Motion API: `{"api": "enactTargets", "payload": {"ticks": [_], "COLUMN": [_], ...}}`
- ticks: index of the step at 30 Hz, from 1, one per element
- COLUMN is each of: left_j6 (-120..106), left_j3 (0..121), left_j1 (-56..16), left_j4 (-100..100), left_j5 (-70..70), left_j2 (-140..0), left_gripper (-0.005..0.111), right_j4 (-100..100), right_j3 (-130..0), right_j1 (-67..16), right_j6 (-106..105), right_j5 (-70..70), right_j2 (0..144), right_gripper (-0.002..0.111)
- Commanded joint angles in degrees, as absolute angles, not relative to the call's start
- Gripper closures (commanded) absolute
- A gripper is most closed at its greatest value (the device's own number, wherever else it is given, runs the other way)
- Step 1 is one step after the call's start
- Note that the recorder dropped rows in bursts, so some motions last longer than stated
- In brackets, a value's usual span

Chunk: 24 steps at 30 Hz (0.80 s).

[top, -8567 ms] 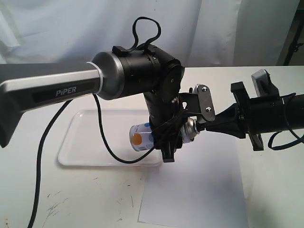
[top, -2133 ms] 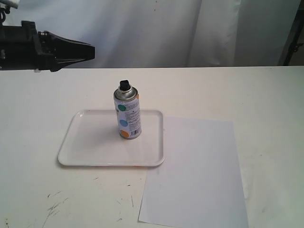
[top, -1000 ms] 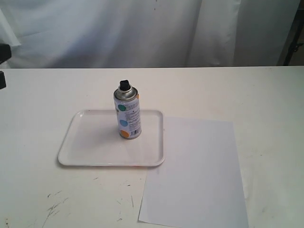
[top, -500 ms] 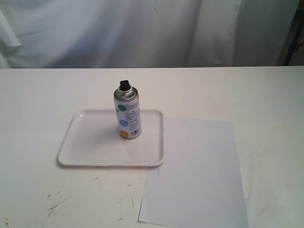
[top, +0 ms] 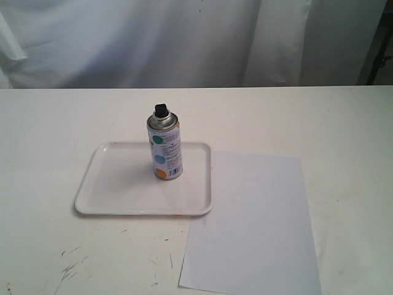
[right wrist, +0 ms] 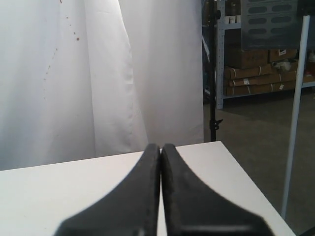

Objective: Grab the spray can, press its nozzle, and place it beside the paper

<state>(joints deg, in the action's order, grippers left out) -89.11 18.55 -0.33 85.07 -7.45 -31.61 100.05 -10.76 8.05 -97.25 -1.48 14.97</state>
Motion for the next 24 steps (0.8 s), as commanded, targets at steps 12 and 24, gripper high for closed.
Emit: {"api": "enactTargets", "payload": {"ticks": [12, 24], "left_j6": [-9.59, -2.72], "left_j3": [13.16, 5.37], "left_j1": [2.38, 4.44], "left_j4": [13.57, 5.24], "left_j5": [5.86, 15.49], "left_j2": [-16.37, -1.15], "left_gripper": [0.107, 0.107], "right_j4": [99.95, 99.95], "right_j3": [-10.39, -10.39], "right_j1": [7.99, 7.99], "right_j6": [-97.04, -97.15], "right_j5": [-1.73, -1.73], "right_j2": [14.71, 14.71], "right_gripper": [0.108, 0.108]}}
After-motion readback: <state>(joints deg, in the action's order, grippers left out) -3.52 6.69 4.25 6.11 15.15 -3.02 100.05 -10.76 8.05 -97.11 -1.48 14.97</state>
